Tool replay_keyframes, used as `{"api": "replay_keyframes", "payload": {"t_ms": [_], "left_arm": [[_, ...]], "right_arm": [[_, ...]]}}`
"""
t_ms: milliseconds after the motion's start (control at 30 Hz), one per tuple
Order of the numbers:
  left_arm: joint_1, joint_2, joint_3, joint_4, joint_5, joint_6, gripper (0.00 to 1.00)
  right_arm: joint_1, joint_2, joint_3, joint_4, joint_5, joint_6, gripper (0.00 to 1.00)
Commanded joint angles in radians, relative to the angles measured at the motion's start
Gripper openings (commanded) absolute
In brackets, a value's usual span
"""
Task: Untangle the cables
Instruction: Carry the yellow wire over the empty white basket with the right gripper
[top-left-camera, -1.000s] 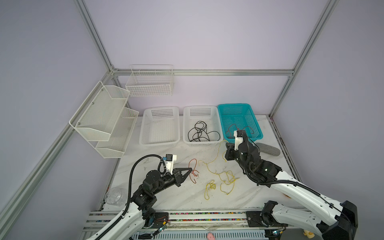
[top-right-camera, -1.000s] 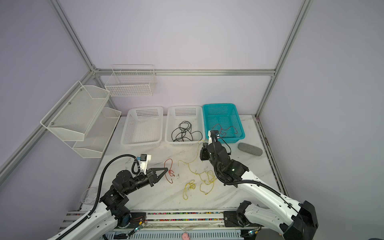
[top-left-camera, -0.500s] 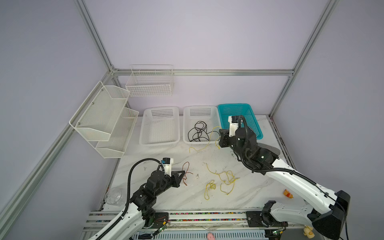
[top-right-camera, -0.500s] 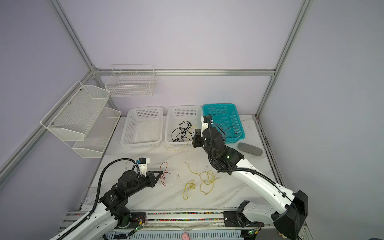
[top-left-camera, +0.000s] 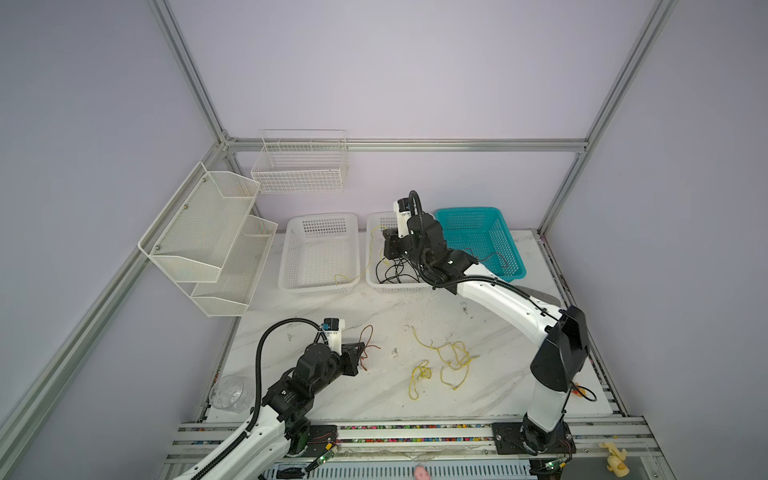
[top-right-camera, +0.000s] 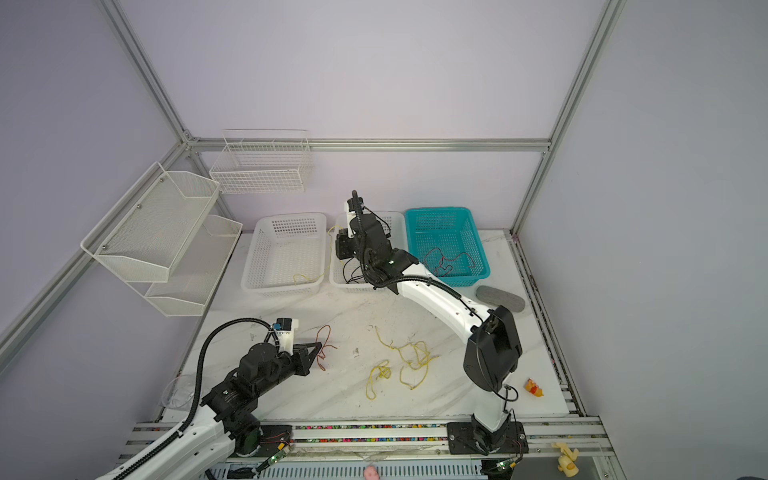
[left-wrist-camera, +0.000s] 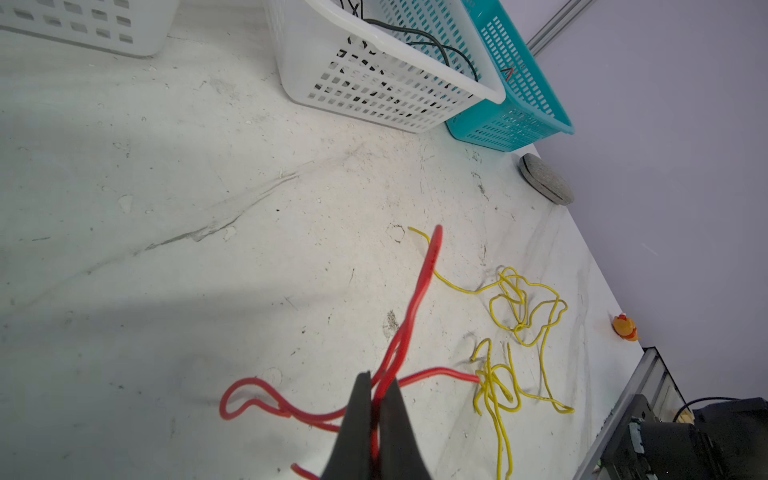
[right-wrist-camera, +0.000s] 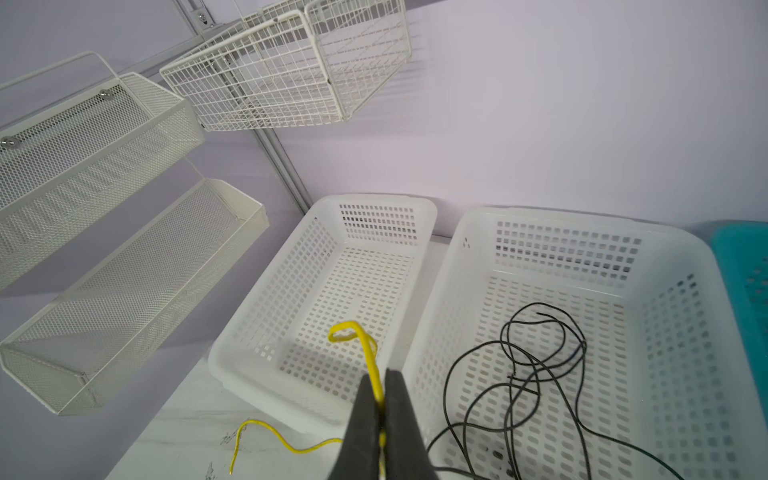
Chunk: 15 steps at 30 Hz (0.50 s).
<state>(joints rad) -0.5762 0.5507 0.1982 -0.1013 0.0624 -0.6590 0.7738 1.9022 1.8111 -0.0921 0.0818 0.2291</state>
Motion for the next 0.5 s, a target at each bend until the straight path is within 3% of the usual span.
{"api": "replay_keyframes", "payload": {"t_ms": [0,333,467], "left_arm": [[0.003,-0.017,-0.044,0.019,-0.004,0.034,0.0],[0.002,-0.023,-0.051,0.036,-0.009,0.046,0.0],[0.003,-0.022,-0.051,0.038,-0.006,0.048,0.0]], "right_arm": [[-0.003,0.111,0.161,-0.004,-0.033,-0.036,0.0],[0.011,0.518,0.682,-0.156,-0.079,-0.07,0.0],[0.033,0.594,0.748,-0.156,-0.086,-0.099,0.0]]}}
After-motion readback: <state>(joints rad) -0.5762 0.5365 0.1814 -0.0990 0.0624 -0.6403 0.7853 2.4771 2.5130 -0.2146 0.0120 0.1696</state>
